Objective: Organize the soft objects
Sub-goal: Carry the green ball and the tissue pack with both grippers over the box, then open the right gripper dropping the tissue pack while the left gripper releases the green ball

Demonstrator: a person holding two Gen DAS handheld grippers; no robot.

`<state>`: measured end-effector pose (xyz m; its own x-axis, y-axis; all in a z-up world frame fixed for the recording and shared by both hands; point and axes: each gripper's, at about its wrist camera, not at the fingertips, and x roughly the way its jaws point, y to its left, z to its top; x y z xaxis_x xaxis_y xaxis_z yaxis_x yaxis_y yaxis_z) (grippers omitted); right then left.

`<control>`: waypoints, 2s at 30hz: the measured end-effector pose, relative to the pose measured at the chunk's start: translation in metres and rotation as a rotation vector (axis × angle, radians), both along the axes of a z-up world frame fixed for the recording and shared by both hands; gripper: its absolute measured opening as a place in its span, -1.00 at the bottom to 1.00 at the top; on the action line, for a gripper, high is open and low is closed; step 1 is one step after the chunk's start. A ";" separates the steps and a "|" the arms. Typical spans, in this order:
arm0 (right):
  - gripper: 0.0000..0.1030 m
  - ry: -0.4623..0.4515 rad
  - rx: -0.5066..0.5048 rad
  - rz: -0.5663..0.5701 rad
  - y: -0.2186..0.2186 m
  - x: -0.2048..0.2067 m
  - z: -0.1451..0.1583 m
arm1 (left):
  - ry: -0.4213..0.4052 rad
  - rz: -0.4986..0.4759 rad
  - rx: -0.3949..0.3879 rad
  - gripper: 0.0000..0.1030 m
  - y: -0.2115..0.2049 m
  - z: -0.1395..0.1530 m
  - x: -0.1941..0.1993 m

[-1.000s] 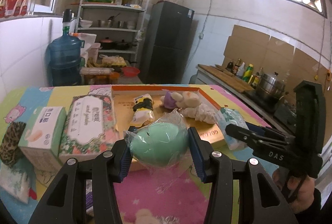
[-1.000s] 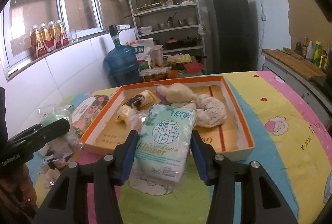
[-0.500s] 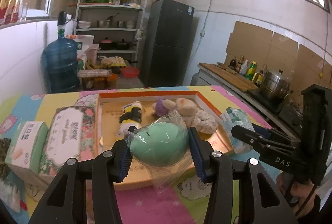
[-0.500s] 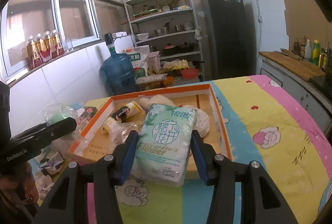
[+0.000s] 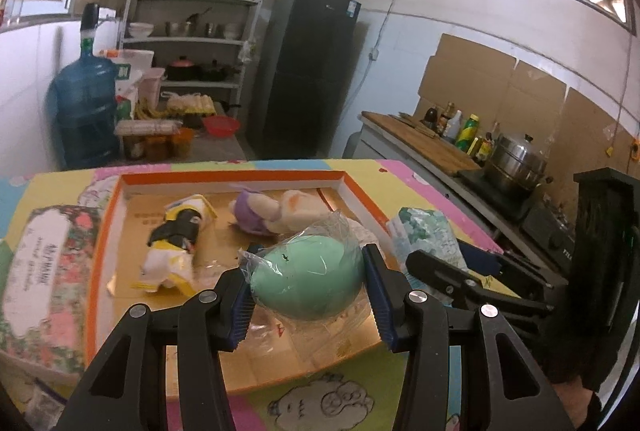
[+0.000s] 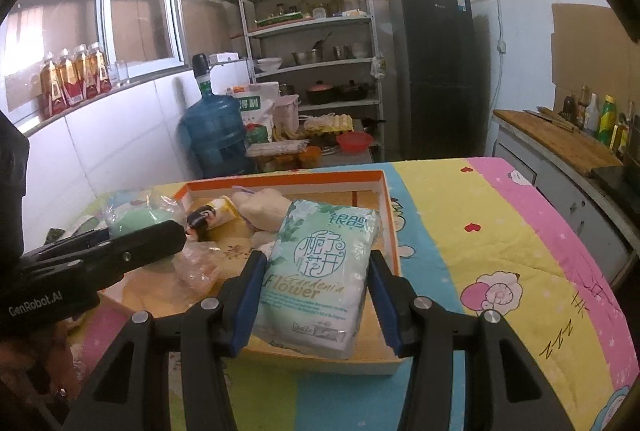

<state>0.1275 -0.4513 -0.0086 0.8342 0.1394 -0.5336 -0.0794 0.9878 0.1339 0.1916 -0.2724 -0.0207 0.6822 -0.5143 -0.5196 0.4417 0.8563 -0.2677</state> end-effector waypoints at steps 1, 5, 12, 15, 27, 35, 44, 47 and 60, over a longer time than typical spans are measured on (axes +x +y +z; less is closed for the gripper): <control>-0.01 0.006 -0.004 0.000 -0.001 0.002 -0.002 | 0.007 -0.002 0.002 -0.01 -0.004 -0.002 0.003; -0.01 0.021 -0.010 0.004 -0.003 0.009 -0.007 | 0.028 -0.010 0.015 -0.01 -0.014 -0.008 0.009; -0.01 0.042 -0.002 0.007 -0.008 0.017 -0.018 | 0.067 -0.019 0.052 -0.01 -0.027 -0.023 0.022; -0.01 0.052 0.004 0.014 -0.009 0.020 -0.021 | 0.087 -0.026 0.073 -0.01 -0.031 -0.028 0.028; -0.01 0.111 0.025 0.041 -0.012 0.030 -0.029 | 0.139 -0.036 0.130 -0.01 -0.041 -0.044 0.036; 0.01 0.149 0.027 0.046 -0.011 0.035 -0.035 | 0.152 -0.014 0.136 0.01 -0.040 -0.045 0.038; 0.19 0.138 0.031 0.026 -0.014 0.029 -0.032 | 0.151 0.019 0.140 0.27 -0.031 -0.041 0.039; 0.26 0.127 0.049 0.029 -0.017 0.026 -0.029 | 0.151 0.019 0.123 0.34 -0.028 -0.038 0.036; 0.34 0.075 0.056 0.013 -0.017 0.008 -0.011 | 0.078 0.012 0.098 0.40 -0.019 -0.017 0.013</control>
<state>0.1350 -0.4684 -0.0199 0.7904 0.1813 -0.5852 -0.0796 0.9775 0.1953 0.2043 -0.2914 -0.0377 0.6438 -0.4504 -0.6186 0.4120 0.8853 -0.2157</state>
